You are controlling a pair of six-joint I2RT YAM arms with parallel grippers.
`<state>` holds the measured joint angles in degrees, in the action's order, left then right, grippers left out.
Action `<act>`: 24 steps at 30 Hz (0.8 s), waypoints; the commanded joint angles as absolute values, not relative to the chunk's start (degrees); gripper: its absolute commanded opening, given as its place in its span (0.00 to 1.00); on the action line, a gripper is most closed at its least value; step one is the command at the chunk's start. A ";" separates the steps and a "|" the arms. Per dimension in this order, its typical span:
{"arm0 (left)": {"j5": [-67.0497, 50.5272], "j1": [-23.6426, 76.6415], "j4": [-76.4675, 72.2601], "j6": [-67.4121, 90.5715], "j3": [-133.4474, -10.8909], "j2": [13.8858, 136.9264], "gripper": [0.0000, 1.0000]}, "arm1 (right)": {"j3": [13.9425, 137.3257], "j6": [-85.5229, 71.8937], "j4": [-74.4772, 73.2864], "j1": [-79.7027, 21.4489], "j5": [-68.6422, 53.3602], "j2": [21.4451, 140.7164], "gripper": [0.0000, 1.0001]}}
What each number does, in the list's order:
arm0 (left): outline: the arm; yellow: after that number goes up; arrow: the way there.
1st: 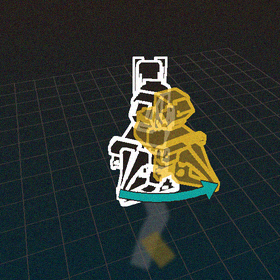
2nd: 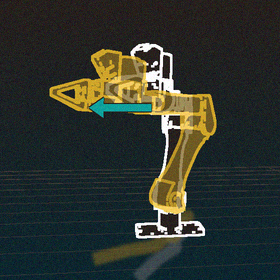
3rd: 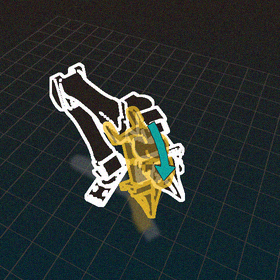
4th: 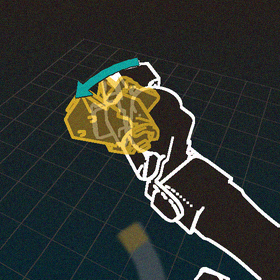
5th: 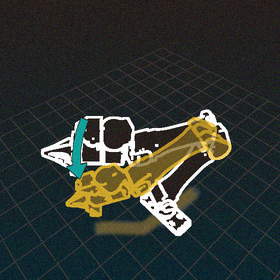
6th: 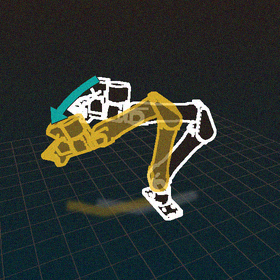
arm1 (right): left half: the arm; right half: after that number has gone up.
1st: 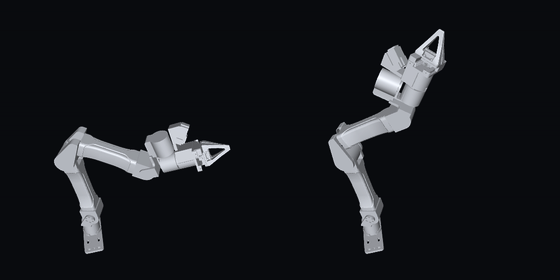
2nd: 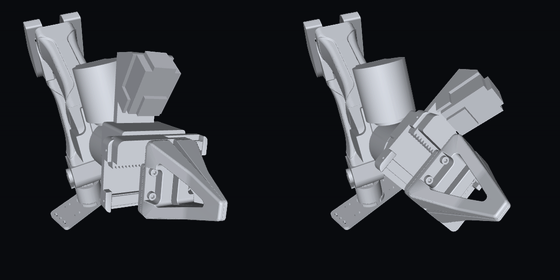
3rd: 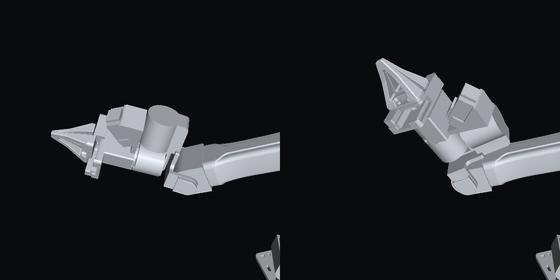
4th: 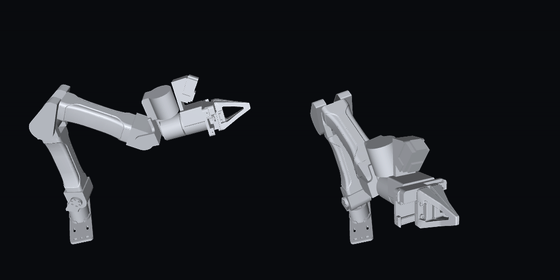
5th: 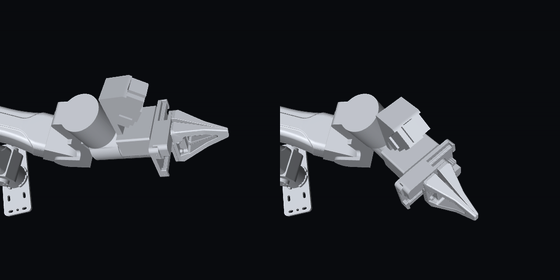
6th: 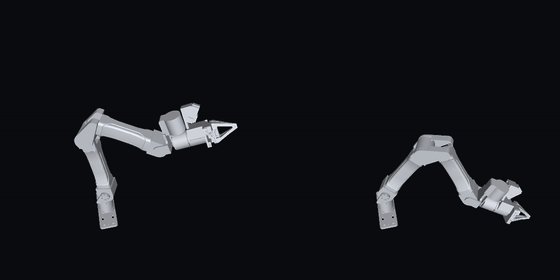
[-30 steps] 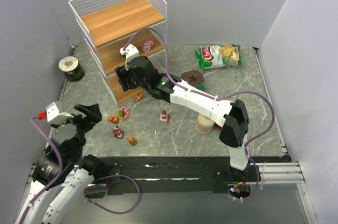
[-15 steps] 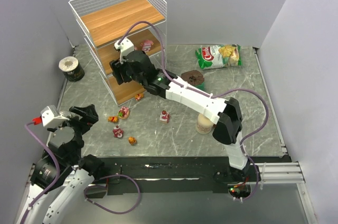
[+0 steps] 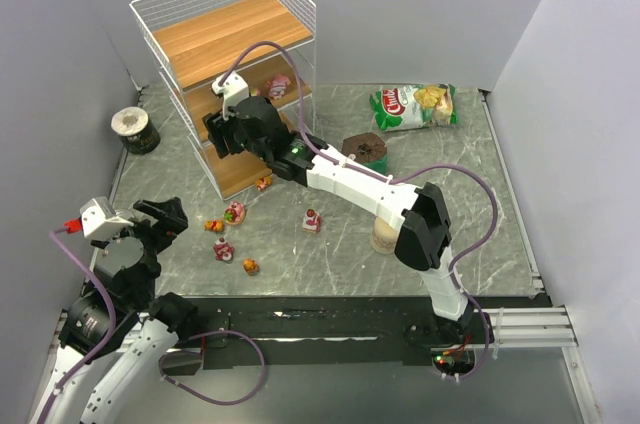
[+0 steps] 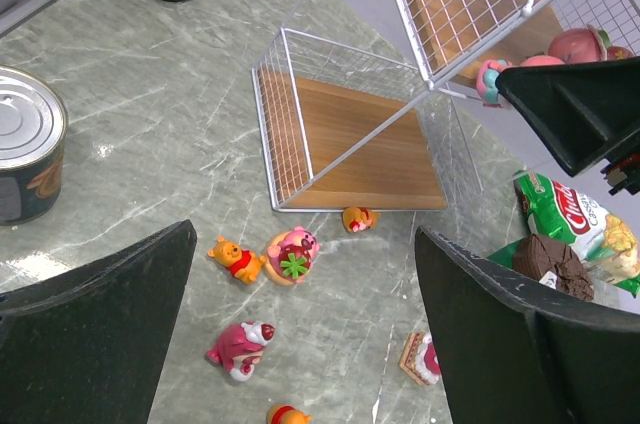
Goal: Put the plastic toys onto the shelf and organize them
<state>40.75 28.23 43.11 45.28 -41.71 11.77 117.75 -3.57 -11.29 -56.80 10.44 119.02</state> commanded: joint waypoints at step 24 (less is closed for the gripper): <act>40.25 28.39 41.92 44.65 -42.19 11.51 0.96 | 126.74 -4.57 -9.23 -55.90 13.36 125.24 0.41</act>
